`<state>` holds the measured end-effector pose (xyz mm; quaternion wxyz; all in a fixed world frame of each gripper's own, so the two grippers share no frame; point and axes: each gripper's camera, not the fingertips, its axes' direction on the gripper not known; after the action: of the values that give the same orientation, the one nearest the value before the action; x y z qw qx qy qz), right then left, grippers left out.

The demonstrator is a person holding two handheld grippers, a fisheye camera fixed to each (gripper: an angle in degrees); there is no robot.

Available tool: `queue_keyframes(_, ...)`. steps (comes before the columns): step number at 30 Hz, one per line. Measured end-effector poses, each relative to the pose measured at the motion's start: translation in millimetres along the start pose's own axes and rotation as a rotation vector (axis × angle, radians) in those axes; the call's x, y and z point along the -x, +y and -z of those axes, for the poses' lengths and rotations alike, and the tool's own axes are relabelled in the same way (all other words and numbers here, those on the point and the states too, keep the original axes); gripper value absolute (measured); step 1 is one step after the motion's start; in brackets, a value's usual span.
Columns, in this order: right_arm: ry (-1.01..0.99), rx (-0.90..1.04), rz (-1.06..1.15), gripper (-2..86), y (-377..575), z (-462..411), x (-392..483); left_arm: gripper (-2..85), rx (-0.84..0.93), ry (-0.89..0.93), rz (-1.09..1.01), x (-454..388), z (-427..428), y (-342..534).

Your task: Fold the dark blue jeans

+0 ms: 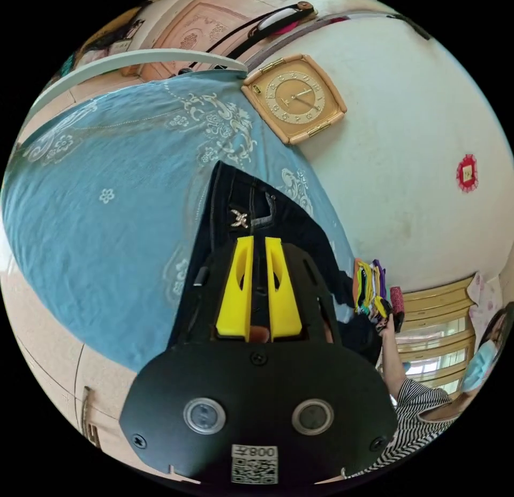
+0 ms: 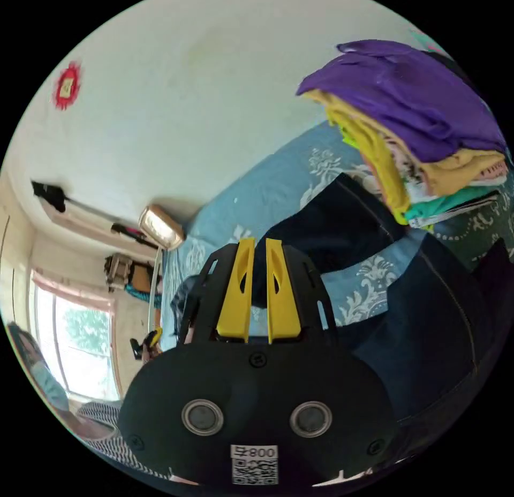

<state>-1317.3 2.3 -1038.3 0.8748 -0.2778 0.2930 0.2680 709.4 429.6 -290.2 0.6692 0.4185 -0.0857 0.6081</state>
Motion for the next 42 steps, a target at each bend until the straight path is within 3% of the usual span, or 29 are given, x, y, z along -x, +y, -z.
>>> queue_keyframes(5,-0.059,0.461,0.433,6.1,107.3,-101.6,106.5,8.8,0.099,-0.136,0.023,29.5,40.6,69.0)
queue_keyframes(8,-0.075,0.640,0.663,6.8,189.1,-144.0,165.9,10.1,0.164,-0.208,0.076,48.2,49.7,105.3)
queue_keyframes(11,-0.039,0.800,0.854,7.8,263.7,-180.0,208.9,10.8,0.199,-0.129,0.137,60.6,43.9,130.9)
queue_keyframes(16,0.123,0.900,1.121,8.4,346.2,-213.9,246.8,6.8,0.267,-0.048,0.189,65.0,20.1,147.4)
queue_keyframes(20,0.265,0.859,1.303,4.8,379.1,-223.9,260.2,4.3,0.207,0.013,0.157,50.1,27.4,145.1)
queue_keyframes(25,0.221,0.845,1.279,0.9,380.6,-225.8,286.3,3.5,0.065,0.105,0.055,15.3,66.3,126.5)
queue_keyframes(28,0.097,0.823,1.312,0.5,380.8,-219.8,319.3,3.2,-0.056,0.111,0.031,1.6,105.5,113.6)
queue_keyframes(31,-0.036,0.807,1.316,0.5,384.8,-215.7,343.0,3.1,-0.103,-0.024,-0.005,-1.1,133.6,105.0)
queue_keyframes(33,-0.066,0.818,1.273,0.4,385.0,-219.3,340.8,3.3,-0.034,-0.114,0.042,11.7,121.0,103.5)
queue_keyframes(36,-0.076,0.851,1.114,0.6,368.9,-212.8,311.5,3.9,0.029,-0.172,0.149,28.0,92.3,115.6)
queue_keyframes(39,0.043,0.722,0.926,1.2,326.6,-167.9,253.8,4.4,-0.022,-0.207,0.187,25.5,83.3,135.2)
queue_keyframes(42,0.225,0.549,0.581,2.4,267.7,-105.1,160.0,4.5,-0.081,-0.172,0.179,11.6,79.3,150.1)
